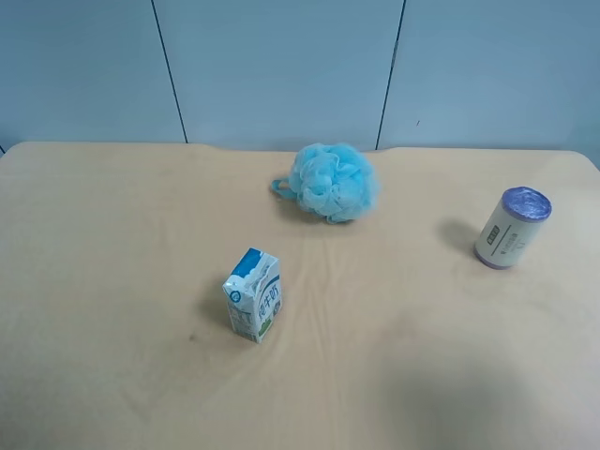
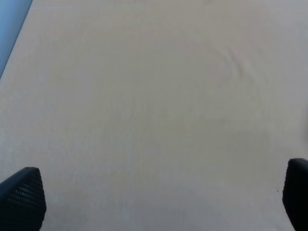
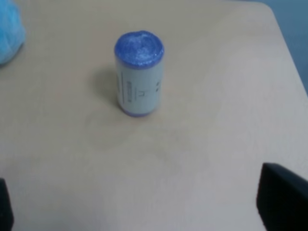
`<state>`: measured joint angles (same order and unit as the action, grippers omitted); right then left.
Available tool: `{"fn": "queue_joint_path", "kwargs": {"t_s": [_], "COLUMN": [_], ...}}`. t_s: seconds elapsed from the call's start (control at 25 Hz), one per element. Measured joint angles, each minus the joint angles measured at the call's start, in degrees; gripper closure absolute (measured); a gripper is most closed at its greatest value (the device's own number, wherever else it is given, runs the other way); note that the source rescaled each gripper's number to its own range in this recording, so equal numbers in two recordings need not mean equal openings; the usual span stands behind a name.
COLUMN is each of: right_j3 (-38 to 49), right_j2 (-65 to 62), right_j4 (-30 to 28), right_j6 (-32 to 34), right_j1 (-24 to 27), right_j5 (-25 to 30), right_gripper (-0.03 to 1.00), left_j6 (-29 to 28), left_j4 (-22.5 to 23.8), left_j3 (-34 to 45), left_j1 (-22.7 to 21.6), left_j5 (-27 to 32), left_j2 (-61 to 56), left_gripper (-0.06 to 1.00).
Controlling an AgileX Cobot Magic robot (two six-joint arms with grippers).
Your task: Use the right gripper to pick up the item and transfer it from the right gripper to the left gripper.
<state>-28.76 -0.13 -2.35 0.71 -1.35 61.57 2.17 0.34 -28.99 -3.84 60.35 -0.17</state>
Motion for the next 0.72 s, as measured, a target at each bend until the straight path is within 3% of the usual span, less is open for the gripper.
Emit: {"fn": "queue_joint_path", "kwargs": {"t_s": [0.72], "right_j3": [0.0], "right_j2": [0.0], "right_j4": [0.0], "right_j6": [0.0], "right_j1": [0.0], "right_j5": [0.0], "right_gripper": [-0.03], "left_j6": [0.1], "left_j4": [0.0], "left_j3": [0.0], "left_j1": [0.0], "left_j5": [-0.1], "left_j2": [0.0], "left_gripper": [-0.05]}}
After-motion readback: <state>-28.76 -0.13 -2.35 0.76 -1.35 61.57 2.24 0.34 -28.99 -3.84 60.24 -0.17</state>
